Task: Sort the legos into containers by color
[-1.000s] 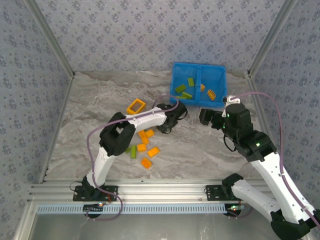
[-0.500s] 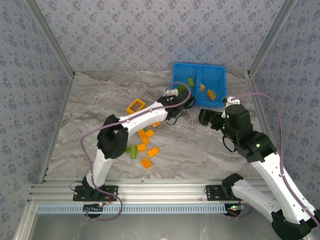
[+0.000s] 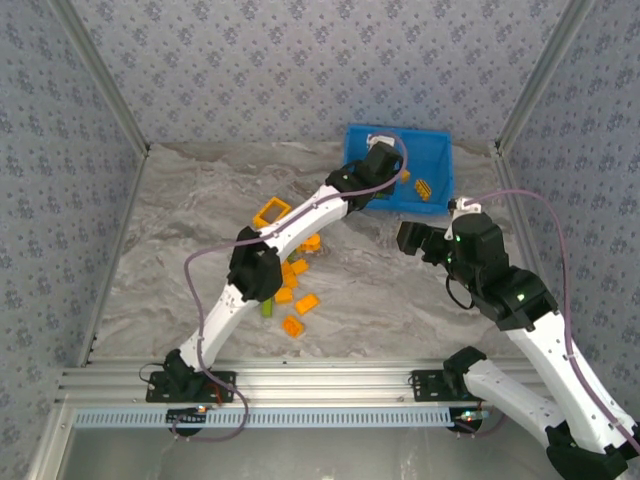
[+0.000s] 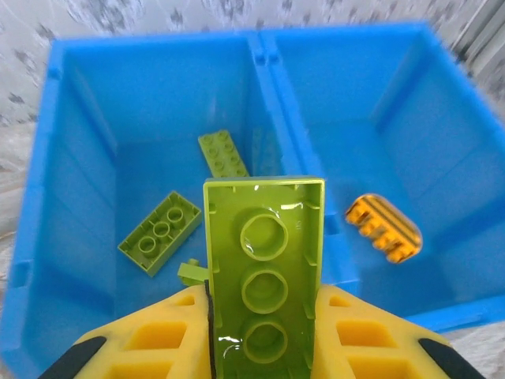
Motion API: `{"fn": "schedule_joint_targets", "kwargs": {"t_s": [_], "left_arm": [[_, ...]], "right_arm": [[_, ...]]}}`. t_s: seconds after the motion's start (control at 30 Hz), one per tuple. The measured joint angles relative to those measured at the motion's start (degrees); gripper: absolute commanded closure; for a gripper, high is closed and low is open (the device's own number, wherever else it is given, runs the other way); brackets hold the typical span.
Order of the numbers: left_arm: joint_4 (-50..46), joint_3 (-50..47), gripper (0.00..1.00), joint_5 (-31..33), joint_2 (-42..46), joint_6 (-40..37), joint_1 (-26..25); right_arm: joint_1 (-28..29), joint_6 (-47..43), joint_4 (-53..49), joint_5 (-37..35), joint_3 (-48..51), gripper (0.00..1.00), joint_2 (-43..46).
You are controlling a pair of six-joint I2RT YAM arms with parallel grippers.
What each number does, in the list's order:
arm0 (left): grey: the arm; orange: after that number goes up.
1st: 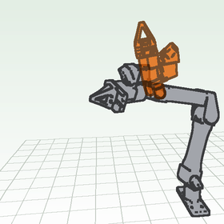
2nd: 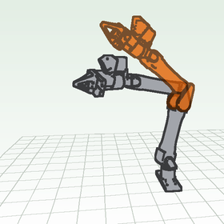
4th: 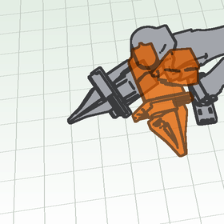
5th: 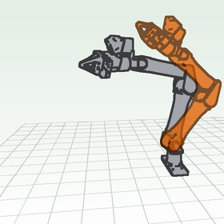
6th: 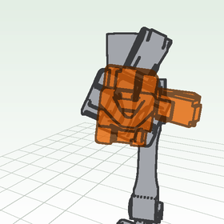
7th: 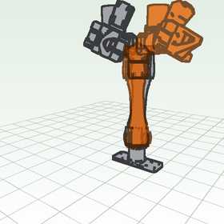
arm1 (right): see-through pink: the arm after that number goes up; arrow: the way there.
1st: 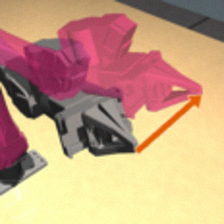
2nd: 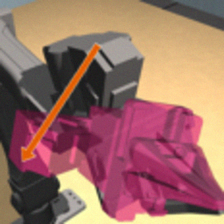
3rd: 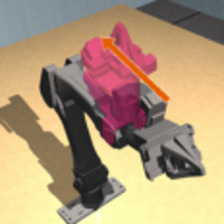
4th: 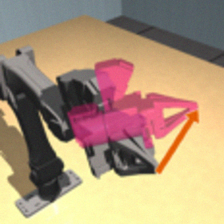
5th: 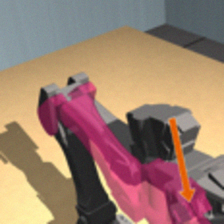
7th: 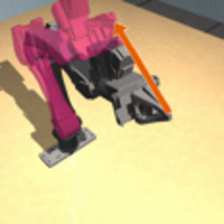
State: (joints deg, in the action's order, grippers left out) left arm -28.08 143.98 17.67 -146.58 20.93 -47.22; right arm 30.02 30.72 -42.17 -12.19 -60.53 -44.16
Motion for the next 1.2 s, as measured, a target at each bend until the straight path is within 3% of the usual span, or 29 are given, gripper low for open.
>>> {"fn": "schedule_joint_targets", "kwargs": {"t_s": [0.2,0.27,0.43,0.57,0.73,0.83,1.0,1.2], "left_arm": [[1.77,1.86,0.67,-6.36,-5.90,-0.96,4.35],[2.16,2.47,0.56,-7.54,-6.93,-0.92,5.20],[2.73,6.01,0.41,-8.92,-7.52,-1.33,5.09],[2.78,9.88,0.39,-9.42,-6.62,-1.01,4.72],[0.72,7.76,0.37,-11.98,-0.63,1.16,4.68],[1.16,-1.16,0.36,-13.94,8.76,1.70,4.68],[6.82,-27.71,0.33,-15.08,32.48,0.94,3.56],[10.01,-54.10,0.30,-11.76,56.39,-0.85,1.88]], "right_arm": [[0.13,0.24,-0.79,0.00,0.44,0.00,0.11],[0.13,0.46,-1.33,0.00,0.81,0.00,0.15],[0.17,1.11,-1.60,0.02,1.14,0.00,0.15],[0.28,1.46,-1.57,0.02,1.16,0.00,0.13],[0.31,1.60,-1.57,0.02,1.14,0.00,0.09],[0.42,1.95,-1.51,0.02,1.16,0.00,-0.15],[0.52,2.12,-0.96,0.02,1.31,0.00,-1.18],[0.59,1.22,2.86,2.12,3.91,0.00,-4.35]]}}
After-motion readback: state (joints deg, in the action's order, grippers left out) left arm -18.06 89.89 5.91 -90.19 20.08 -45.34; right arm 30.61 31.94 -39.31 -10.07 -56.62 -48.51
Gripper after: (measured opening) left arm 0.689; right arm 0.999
